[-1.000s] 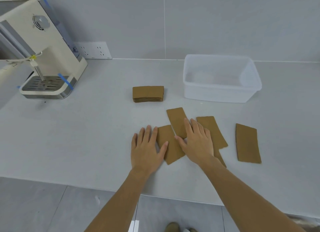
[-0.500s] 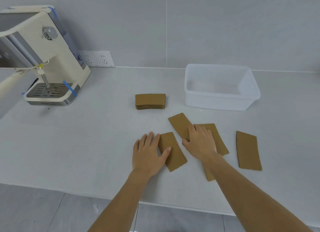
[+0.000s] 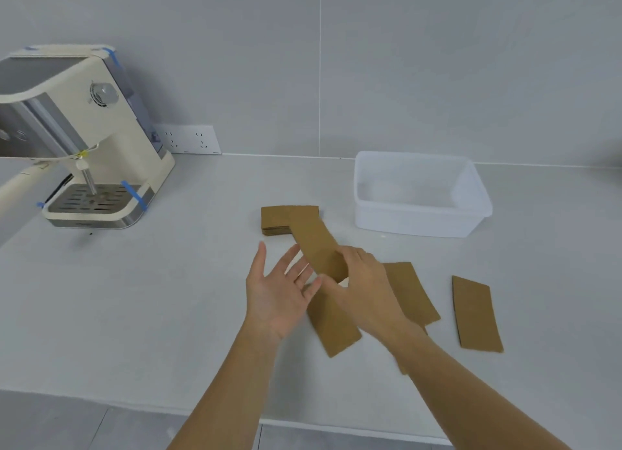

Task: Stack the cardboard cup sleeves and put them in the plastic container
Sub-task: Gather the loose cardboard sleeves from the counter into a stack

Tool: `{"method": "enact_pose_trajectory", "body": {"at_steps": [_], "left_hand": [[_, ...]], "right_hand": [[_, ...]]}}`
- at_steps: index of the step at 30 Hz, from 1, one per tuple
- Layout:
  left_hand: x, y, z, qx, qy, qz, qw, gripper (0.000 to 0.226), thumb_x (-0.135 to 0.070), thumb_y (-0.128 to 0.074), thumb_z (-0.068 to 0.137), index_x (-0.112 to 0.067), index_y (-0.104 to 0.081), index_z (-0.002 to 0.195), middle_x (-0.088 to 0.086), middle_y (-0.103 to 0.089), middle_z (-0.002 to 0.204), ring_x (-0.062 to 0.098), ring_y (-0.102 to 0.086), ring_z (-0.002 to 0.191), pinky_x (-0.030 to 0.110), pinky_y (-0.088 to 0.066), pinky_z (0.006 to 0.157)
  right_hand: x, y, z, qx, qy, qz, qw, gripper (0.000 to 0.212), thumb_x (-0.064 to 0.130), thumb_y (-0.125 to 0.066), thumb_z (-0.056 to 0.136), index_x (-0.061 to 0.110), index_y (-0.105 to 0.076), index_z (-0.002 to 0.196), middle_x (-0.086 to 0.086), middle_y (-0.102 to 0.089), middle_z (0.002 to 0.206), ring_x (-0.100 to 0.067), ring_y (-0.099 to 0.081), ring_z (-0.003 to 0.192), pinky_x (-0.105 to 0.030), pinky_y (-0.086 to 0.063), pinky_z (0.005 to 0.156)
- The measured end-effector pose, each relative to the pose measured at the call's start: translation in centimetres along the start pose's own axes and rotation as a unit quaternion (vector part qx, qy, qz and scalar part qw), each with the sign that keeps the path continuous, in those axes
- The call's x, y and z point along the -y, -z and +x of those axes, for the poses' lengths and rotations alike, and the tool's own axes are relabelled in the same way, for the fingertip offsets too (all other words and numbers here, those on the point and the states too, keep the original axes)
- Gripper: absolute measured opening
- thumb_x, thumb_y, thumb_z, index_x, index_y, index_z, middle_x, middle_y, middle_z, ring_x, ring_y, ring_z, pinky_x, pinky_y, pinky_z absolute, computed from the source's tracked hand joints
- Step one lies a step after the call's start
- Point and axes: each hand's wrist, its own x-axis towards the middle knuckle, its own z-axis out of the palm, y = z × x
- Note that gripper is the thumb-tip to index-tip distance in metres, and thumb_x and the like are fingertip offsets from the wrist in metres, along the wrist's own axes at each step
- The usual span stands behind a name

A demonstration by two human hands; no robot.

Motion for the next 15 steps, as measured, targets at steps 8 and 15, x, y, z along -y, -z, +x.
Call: {"method": "enact_pose_trajectory", "body": {"at_steps": [8, 15], "left_hand": [[1.2, 2.0, -0.2, 0.02, 0.033, -0.061, 0.997, 0.078, -0.068, -0.054, 0.073, -0.014, -0.054, 0.13, 0.012, -0.063, 0.127, 0.027, -0.06, 0.117, 0.046, -0.044, 0.099], [0.6, 4.1, -0.7, 0.0, 0.033, -0.083, 0.996, 0.074, -0.063, -0.055, 0.077, -0.013, -0.052, 0.131, 0.013, -0.063, 0.128, 0.027, -0.063, 0.113, 0.047, -0.046, 0.096]], "right_hand": [[0.4, -4.9, -2.7, 0.063, 0.049, -0.015, 0.997, 0.057, 0.048, -0.039, 0.077, 0.015, -0.049, 0.122, -0.002, -0.053, 0.121, -0.02, -0.046, 0.109, -0.032, -0.036, 0.098], [0.0, -5.9, -2.6, 0.099, 0.088, -0.018, 0.991, 0.074, 0.063, -0.028, 0.07, 0.016, -0.054, 0.121, -0.001, -0.052, 0.13, -0.019, -0.045, 0.118, -0.028, -0.032, 0.098]]}}
